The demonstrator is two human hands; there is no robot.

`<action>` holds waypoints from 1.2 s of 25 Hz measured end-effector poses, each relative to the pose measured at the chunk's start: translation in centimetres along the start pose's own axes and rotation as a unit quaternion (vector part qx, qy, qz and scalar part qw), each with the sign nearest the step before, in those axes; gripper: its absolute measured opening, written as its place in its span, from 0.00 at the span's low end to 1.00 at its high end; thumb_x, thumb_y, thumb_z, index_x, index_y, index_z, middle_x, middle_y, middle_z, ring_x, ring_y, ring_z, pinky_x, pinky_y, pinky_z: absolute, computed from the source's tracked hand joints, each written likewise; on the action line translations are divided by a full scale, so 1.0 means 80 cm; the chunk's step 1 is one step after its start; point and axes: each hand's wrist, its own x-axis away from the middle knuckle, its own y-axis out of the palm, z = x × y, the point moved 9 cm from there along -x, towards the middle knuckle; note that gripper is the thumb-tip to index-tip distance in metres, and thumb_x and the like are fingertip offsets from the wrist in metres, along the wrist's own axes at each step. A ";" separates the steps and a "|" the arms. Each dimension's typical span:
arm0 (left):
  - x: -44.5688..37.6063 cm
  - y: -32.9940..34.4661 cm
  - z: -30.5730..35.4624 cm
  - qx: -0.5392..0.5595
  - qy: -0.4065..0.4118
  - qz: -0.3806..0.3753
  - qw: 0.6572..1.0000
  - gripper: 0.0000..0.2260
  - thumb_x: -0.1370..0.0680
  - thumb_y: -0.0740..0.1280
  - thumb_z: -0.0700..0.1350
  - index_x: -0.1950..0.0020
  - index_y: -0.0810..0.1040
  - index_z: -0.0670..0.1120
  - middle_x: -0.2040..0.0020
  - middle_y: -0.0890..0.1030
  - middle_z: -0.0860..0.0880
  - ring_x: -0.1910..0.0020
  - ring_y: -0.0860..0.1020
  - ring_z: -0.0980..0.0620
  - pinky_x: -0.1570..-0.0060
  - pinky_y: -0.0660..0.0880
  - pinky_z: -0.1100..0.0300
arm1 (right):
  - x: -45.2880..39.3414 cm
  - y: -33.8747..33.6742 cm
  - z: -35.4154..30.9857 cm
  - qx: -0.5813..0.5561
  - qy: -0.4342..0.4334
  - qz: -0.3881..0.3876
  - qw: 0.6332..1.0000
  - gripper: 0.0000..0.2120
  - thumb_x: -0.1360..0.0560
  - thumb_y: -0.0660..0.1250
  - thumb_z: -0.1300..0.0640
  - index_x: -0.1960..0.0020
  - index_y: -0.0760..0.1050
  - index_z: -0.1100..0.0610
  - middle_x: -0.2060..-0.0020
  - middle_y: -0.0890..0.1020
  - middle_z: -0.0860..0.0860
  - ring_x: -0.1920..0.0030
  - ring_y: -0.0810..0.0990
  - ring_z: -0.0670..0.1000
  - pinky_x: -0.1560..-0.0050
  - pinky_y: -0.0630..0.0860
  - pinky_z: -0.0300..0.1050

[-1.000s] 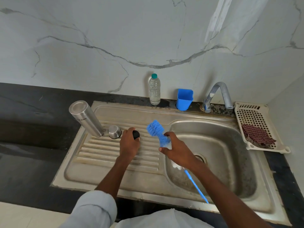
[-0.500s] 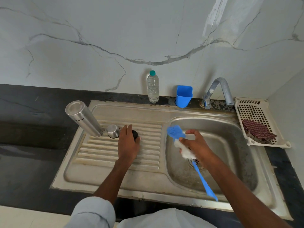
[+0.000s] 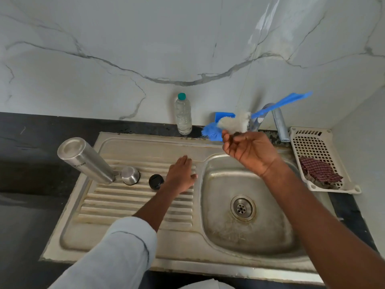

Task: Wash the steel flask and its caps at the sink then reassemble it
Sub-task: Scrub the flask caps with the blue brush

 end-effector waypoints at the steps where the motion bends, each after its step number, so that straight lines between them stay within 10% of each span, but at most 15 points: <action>1: -0.003 0.008 0.001 -0.019 -0.007 -0.010 1.000 0.35 0.19 0.70 0.55 0.18 0.59 0.42 0.14 0.53 0.40 0.17 0.56 0.41 0.22 0.64 0.43 | -0.009 0.006 -0.018 0.035 -0.032 0.009 0.999 0.14 0.24 0.60 0.71 0.41 0.75 0.64 0.56 0.81 0.58 0.57 0.80 0.51 0.57 0.81 0.45; 4: -0.012 0.019 0.007 -0.064 -0.016 -0.009 0.998 0.37 0.21 0.74 0.53 0.19 0.59 0.41 0.15 0.52 0.37 0.17 0.59 0.38 0.25 0.68 0.43 | -0.045 0.012 -0.069 0.168 -0.111 0.073 0.977 0.02 0.20 0.70 0.61 0.50 0.77 0.58 0.64 0.77 0.53 0.63 0.78 0.49 0.62 0.79 0.44; 8: -0.023 0.016 0.013 -0.071 -0.033 -0.031 0.996 0.37 0.21 0.75 0.50 0.19 0.60 0.41 0.15 0.52 0.37 0.17 0.59 0.36 0.27 0.70 0.42 | -0.098 0.007 -0.102 0.312 -0.170 0.201 0.913 0.14 0.18 0.68 0.47 0.58 0.70 0.53 0.65 0.73 0.51 0.67 0.76 0.48 0.66 0.77 0.43; 16: -0.025 0.012 0.013 -0.061 -0.045 -0.030 0.997 0.36 0.23 0.77 0.49 0.21 0.63 0.42 0.15 0.55 0.38 0.18 0.60 0.36 0.28 0.72 0.42 | -0.174 -0.041 -0.092 0.499 -0.100 0.277 0.815 0.15 0.17 0.60 0.43 0.40 0.72 0.55 0.48 0.82 0.55 0.57 0.85 0.54 0.71 0.77 0.44; 22: -0.022 0.008 0.015 -0.064 -0.047 -0.030 0.996 0.35 0.23 0.77 0.49 0.22 0.64 0.42 0.15 0.56 0.39 0.18 0.61 0.37 0.29 0.73 0.42 | -0.173 -0.057 -0.099 0.641 -0.128 0.312 0.690 0.17 0.16 0.59 0.45 0.37 0.68 0.57 0.46 0.82 0.60 0.49 0.85 0.65 0.48 0.82 0.61; 30: -0.017 -0.010 0.006 0.017 -0.053 -0.015 0.998 0.32 0.25 0.78 0.53 0.26 0.71 0.46 0.22 0.72 0.44 0.29 0.76 0.43 0.34 0.75 0.48 | -0.095 -0.019 -0.086 0.582 -0.247 0.333 0.700 0.26 0.19 0.69 0.50 0.26 0.62 0.53 0.45 0.84 0.56 0.45 0.83 0.58 0.53 0.75 0.48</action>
